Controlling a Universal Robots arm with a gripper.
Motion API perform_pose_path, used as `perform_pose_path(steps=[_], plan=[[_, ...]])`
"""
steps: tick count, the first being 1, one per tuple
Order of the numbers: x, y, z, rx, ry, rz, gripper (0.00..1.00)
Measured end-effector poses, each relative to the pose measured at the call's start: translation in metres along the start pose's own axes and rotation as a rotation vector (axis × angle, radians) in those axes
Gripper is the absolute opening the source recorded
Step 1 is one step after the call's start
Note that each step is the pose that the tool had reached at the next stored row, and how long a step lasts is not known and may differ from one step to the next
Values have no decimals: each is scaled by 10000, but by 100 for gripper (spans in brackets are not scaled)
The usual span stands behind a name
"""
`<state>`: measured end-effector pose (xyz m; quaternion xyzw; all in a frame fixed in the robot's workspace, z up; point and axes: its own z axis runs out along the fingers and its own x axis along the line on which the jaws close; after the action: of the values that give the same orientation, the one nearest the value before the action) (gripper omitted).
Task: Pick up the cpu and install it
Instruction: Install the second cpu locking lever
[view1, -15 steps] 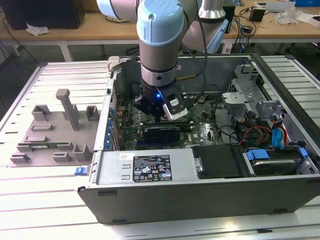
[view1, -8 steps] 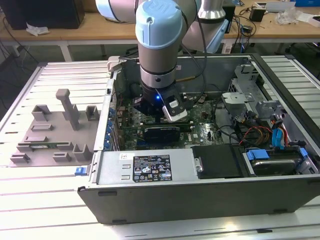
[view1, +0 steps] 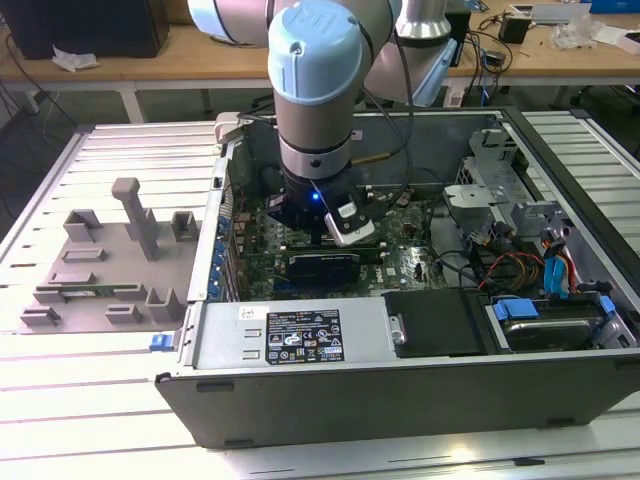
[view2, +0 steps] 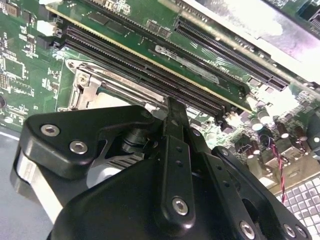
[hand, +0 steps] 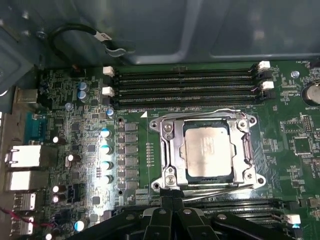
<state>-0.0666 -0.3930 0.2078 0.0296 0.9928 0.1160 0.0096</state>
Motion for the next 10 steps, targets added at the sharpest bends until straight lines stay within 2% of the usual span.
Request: perform_pose_path(steps=[3,5,6,8,10], plan=[[31,-13,14,-89,-89,-22,11],[85,-18,19,-184,-174,-39,11],[96,-21,28,-205,-202,-45,11],[97,-26,43,-249,-234,-54,11],[99,-27,49,-340,-258,-56,11]])
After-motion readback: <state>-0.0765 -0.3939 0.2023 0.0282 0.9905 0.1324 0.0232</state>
